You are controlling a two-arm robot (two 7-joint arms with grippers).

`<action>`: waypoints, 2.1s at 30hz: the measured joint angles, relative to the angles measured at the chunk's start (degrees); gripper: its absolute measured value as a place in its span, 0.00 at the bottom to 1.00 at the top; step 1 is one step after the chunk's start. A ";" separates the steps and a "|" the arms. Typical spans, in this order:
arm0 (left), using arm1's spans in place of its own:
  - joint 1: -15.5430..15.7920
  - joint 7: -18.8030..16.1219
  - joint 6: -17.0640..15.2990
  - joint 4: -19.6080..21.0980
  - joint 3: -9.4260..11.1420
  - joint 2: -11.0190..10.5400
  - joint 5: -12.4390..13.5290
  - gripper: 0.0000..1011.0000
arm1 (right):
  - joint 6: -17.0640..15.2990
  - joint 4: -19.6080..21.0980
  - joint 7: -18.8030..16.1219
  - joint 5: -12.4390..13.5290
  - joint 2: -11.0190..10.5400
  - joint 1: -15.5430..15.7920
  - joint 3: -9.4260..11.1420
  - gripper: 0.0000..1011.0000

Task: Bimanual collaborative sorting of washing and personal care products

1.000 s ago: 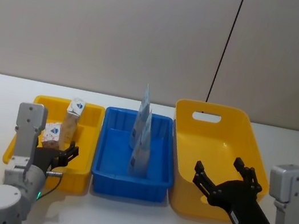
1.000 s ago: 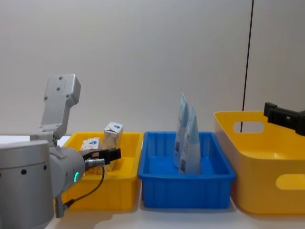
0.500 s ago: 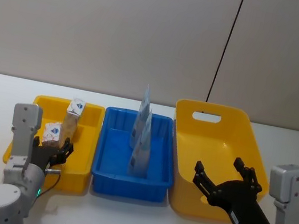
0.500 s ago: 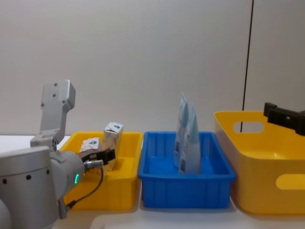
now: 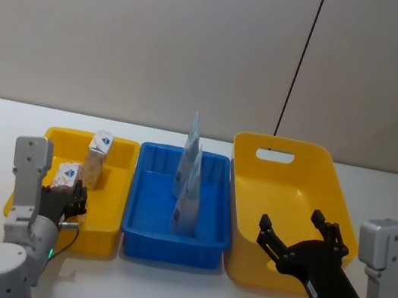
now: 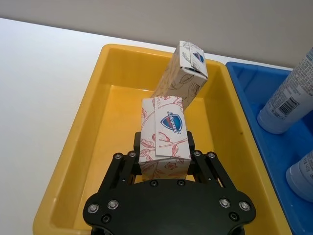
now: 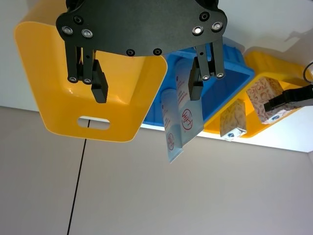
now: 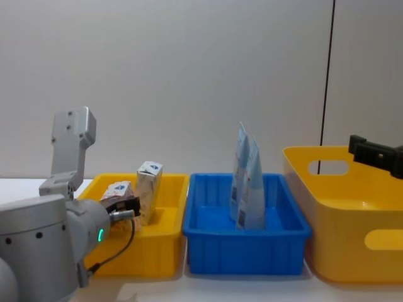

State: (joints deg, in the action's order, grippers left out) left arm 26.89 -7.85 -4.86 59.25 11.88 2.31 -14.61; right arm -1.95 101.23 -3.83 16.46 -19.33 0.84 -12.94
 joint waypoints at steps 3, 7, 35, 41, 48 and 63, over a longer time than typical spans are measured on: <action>-0.03 0.00 0.01 0.12 -0.09 -0.01 0.23 0.40 | 0.00 0.00 0.00 0.00 0.00 0.00 0.00 0.99; -0.32 -0.02 -0.10 0.90 -0.17 -0.08 0.58 0.40 | 0.00 0.00 0.00 0.00 0.00 0.00 0.00 0.99; -5.22 7.59 -0.93 19.20 2.32 -6.89 4.39 0.40 | 0.00 0.00 0.00 0.00 0.00 0.00 0.00 0.99; -6.66 12.12 -1.80 24.14 2.81 -9.86 4.23 0.40 | 0.00 0.00 0.00 0.00 0.00 0.00 0.00 0.99; -8.11 17.60 -3.09 28.91 3.20 -13.26 3.07 0.40 | 0.00 0.00 0.00 0.00 0.00 0.00 0.00 0.99; -10.90 29.57 -5.08 37.05 3.61 -21.52 -1.10 0.40 | 0.00 0.00 0.00 0.00 0.00 0.00 0.00 0.99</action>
State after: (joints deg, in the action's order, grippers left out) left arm 15.98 21.72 -9.94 96.29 15.49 -19.21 -15.71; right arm -1.95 101.23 -3.83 16.46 -19.34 0.84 -12.94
